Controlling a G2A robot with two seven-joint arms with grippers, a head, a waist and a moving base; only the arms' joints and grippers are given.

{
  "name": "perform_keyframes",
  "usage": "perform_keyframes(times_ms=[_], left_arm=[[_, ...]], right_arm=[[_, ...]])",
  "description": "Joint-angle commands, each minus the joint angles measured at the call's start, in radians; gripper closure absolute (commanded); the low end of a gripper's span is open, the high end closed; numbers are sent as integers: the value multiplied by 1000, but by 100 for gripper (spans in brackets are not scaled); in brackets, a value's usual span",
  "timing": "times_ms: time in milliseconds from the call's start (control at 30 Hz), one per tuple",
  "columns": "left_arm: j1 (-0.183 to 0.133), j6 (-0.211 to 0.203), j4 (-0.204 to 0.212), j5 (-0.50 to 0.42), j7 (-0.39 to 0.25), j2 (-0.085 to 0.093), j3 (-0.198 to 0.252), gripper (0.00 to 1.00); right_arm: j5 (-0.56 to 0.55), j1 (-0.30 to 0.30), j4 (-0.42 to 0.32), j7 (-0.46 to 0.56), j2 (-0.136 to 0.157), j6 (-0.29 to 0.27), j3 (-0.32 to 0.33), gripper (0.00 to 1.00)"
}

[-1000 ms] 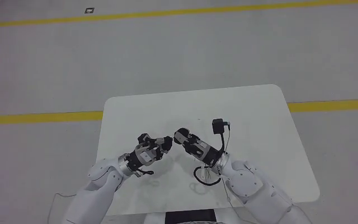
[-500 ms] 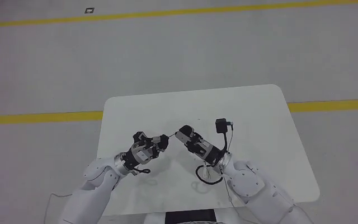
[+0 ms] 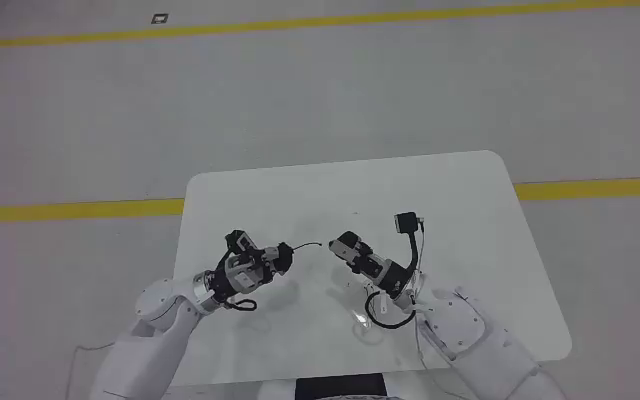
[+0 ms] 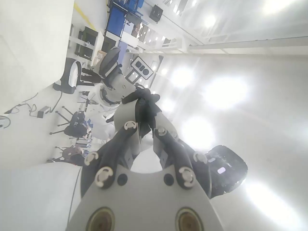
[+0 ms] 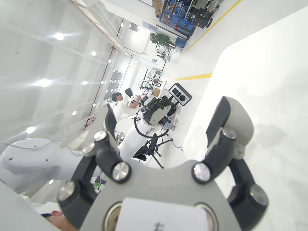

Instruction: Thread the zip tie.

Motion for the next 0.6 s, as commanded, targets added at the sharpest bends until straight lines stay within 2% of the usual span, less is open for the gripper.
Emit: perform_keyframes(times_ms=[0,33,67,100,133,167,200,300,367,500,567], left_arm=[[0,0,0,0,0,0,0,100],[0,0,0,0,0,0,0,100],[-9,-30,-9,51,22,1,-6,100],[-6,-95,-19,145,47,3,0,100],[0,-105,-16,126,38,1,9,100],[-4,-111,-16,87,-7,1,12,100],[-16,-147,1,107,-51,4,-4,100],[-22,-234,16,199,-102,11,-18,100],[-30,-266,35,218,-139,14,-20,100],[-58,-314,81,259,-203,19,-17,100],[-77,-331,107,260,-232,20,-9,100]], right_arm=[[0,0,0,0,0,0,0,0],[0,0,0,0,0,0,0,0],[0,0,0,0,0,0,0,0],[5,-1,1,-1,0,2,-1,0],[32,-4,3,5,-2,4,-4,0],[84,-7,8,22,-3,1,-7,0],[163,-7,21,56,-3,11,-4,0],[333,3,39,179,-2,25,0,0],[448,13,59,264,-2,25,8,0],[566,30,91,377,-1,70,13,0],[586,50,110,439,0,104,7,0]])
